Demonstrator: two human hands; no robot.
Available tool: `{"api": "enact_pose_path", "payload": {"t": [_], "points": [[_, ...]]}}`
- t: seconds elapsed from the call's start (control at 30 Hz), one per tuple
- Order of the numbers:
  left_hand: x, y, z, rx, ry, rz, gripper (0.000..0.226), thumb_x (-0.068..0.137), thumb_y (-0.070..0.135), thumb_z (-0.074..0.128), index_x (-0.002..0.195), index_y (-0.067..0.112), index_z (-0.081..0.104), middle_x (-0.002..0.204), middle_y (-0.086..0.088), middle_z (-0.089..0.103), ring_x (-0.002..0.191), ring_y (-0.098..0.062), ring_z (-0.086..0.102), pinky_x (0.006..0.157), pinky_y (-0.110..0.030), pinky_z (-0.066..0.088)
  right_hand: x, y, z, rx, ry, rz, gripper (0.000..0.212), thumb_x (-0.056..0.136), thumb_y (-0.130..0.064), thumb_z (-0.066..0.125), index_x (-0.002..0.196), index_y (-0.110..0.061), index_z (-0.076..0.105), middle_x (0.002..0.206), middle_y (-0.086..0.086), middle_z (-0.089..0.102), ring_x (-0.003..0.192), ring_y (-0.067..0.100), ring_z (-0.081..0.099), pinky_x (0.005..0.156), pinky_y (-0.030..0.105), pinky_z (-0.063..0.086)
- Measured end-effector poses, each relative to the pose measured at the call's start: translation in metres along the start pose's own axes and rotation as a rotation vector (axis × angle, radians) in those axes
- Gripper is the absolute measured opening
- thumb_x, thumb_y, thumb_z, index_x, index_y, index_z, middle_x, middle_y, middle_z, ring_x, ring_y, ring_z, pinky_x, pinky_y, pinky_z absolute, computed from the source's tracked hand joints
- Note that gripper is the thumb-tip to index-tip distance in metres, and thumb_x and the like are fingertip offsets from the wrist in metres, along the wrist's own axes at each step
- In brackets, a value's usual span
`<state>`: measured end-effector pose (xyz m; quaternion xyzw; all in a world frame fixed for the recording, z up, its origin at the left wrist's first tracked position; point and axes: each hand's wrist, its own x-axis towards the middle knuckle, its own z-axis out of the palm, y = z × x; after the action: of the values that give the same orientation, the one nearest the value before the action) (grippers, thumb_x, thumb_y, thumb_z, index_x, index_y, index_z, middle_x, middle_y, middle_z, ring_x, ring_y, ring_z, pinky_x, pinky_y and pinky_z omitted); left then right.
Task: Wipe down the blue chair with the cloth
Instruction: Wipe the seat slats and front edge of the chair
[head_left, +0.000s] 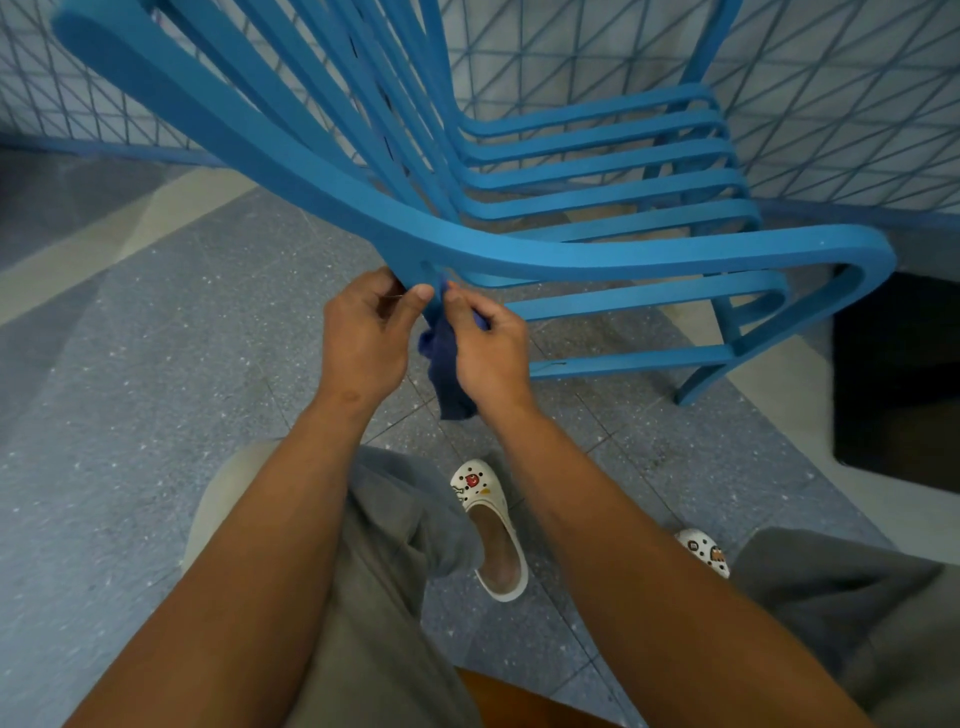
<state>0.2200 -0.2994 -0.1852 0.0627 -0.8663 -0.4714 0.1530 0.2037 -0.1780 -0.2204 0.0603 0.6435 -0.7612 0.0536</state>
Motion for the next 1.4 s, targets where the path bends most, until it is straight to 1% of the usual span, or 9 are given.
{"api": "enact_pose_path", "payload": {"t": [0.13,0.3,0.43,0.53,0.8,1.07,1.23,1.33,1.4], "points": [[0.000,-0.001,-0.001,0.013,-0.015,-0.014,0.007,0.099,0.021,0.065,0.100,0.022,0.072,0.086,0.019,0.071,0.078,0.007,0.067,0.069,-0.008,0.047,-0.003,0.003,0.009,0.068,0.033,-0.055,0.015,0.100,-0.023,0.065,0.101,-0.034,0.076,0.095,-0.019,0.075,0.099,-0.003,0.069,0.083,0.010,0.050],[0.001,-0.002,-0.001,0.074,-0.012,-0.006,0.005,0.098,0.028,0.067,0.098,0.026,0.071,0.073,0.033,0.065,0.072,0.012,0.063,0.065,-0.004,0.044,0.000,0.026,-0.008,-0.059,0.042,0.132,0.026,0.103,-0.024,0.060,0.107,-0.003,0.076,0.101,0.010,0.075,0.102,0.019,0.070,0.087,0.026,0.055],[0.001,-0.006,0.002,0.079,-0.009,0.006,0.006,0.097,0.026,0.067,0.093,0.029,0.070,0.073,0.034,0.066,0.068,0.008,0.062,0.063,-0.006,0.045,-0.002,0.017,0.001,0.010,0.047,0.078,0.019,0.101,-0.030,0.062,0.101,-0.020,0.078,0.094,-0.007,0.077,0.094,0.004,0.071,0.076,0.011,0.052],[0.001,-0.011,0.003,0.031,-0.028,-0.024,0.006,0.097,0.023,0.068,0.095,0.027,0.072,0.078,0.025,0.071,0.072,0.004,0.066,0.068,-0.016,0.053,-0.010,0.017,0.008,0.048,0.037,0.010,0.015,0.100,-0.034,0.063,0.103,-0.034,0.077,0.099,-0.016,0.076,0.100,-0.002,0.069,0.082,0.013,0.054],[0.001,-0.013,0.007,0.162,-0.080,-0.029,0.005,0.096,0.027,0.069,0.100,0.028,0.070,0.072,0.028,0.061,0.065,0.016,0.058,0.062,-0.002,0.043,-0.003,0.059,-0.025,-0.147,-0.060,0.197,0.030,0.103,-0.036,0.058,0.107,-0.012,0.076,0.095,0.005,0.076,0.097,0.018,0.071,0.086,0.033,0.056],[0.004,-0.016,0.006,0.135,-0.123,-0.068,0.007,0.095,0.021,0.070,0.094,0.027,0.072,0.064,0.028,0.064,0.062,0.011,0.060,0.059,-0.005,0.044,-0.009,0.034,-0.002,-0.024,-0.005,0.018,0.019,0.103,-0.037,0.056,0.103,-0.035,0.075,0.103,-0.014,0.075,0.102,-0.002,0.067,0.084,0.011,0.051],[0.004,-0.018,0.007,0.169,-0.136,-0.072,0.014,0.095,0.027,0.069,0.106,0.021,0.075,0.076,0.020,0.067,0.074,-0.003,0.067,0.062,-0.014,0.050,-0.007,0.067,-0.026,-0.207,-0.054,0.162,0.039,0.107,-0.031,0.051,0.093,-0.002,0.072,0.088,0.019,0.071,0.090,0.031,0.069,0.080,0.044,0.056],[0.004,-0.020,0.008,0.173,-0.141,-0.063,0.012,0.096,0.026,0.069,0.106,0.022,0.074,0.075,0.023,0.065,0.070,0.004,0.065,0.060,-0.009,0.047,-0.006,0.061,-0.020,-0.162,-0.064,0.174,0.035,0.106,-0.041,0.050,0.099,-0.017,0.075,0.088,-0.002,0.073,0.088,0.007,0.069,0.075,0.026,0.052],[0.004,-0.021,0.008,0.159,-0.151,-0.056,0.006,0.096,0.022,0.069,0.101,0.022,0.073,0.071,0.027,0.063,0.065,0.014,0.062,0.060,-0.003,0.044,-0.007,0.056,-0.008,-0.076,-0.061,0.122,0.030,0.105,-0.035,0.050,0.125,-0.026,0.071,0.107,-0.013,0.069,0.104,-0.005,0.063,0.091,0.018,0.049]]}}
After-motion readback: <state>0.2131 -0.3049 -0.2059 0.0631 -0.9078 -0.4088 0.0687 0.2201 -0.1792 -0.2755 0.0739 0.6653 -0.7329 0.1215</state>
